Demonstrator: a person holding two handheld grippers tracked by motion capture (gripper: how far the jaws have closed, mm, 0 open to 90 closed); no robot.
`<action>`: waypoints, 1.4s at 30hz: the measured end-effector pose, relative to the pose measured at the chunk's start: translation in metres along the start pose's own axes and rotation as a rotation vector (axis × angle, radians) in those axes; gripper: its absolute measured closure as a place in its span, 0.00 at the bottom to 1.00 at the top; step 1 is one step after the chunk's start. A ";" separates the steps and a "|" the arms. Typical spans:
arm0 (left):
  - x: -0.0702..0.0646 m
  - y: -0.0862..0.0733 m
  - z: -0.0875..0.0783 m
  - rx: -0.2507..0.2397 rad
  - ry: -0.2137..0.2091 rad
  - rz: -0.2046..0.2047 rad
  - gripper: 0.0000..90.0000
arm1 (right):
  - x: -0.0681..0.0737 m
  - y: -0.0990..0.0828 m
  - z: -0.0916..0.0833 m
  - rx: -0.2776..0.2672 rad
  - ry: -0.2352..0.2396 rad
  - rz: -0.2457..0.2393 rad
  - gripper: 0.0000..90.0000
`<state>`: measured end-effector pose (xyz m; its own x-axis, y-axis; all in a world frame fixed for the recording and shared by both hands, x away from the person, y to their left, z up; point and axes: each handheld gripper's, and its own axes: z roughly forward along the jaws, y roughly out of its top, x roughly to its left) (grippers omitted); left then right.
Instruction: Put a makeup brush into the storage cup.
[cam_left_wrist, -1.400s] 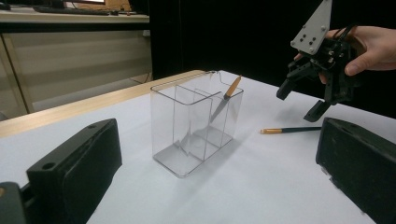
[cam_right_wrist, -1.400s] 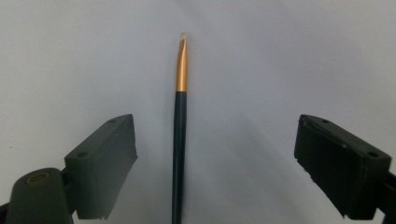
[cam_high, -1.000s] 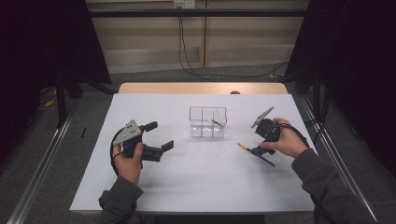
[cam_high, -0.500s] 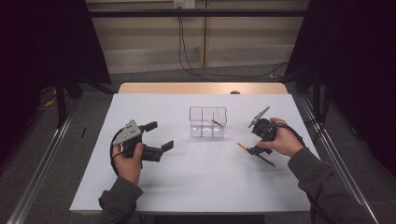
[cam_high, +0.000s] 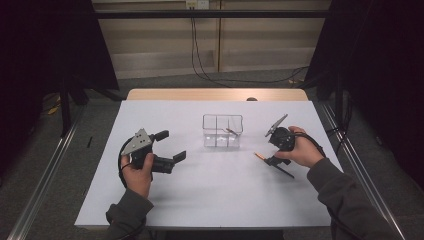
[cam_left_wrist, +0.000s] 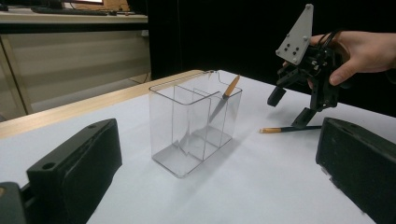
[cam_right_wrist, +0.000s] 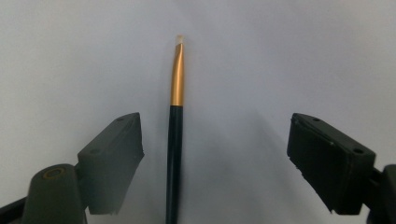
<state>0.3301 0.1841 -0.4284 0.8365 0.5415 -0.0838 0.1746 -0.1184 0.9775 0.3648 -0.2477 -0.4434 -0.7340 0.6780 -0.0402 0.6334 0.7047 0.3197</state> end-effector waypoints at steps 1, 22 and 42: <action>0.000 0.000 0.000 0.000 -0.001 0.001 0.00 | 0.001 0.000 0.000 0.004 0.003 0.007 0.20; 0.001 -0.002 0.002 0.012 0.001 0.007 0.00 | 0.001 0.003 0.006 0.004 0.015 -0.010 0.41; 0.002 -0.003 0.002 0.016 0.003 0.000 0.00 | 0.002 0.006 0.010 -0.010 0.014 -0.031 0.50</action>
<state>0.3324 0.1837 -0.4322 0.8348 0.5442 -0.0833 0.1833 -0.1319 0.9742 0.3696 -0.2401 -0.4506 -0.7564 0.6530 -0.0371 0.6080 0.7230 0.3281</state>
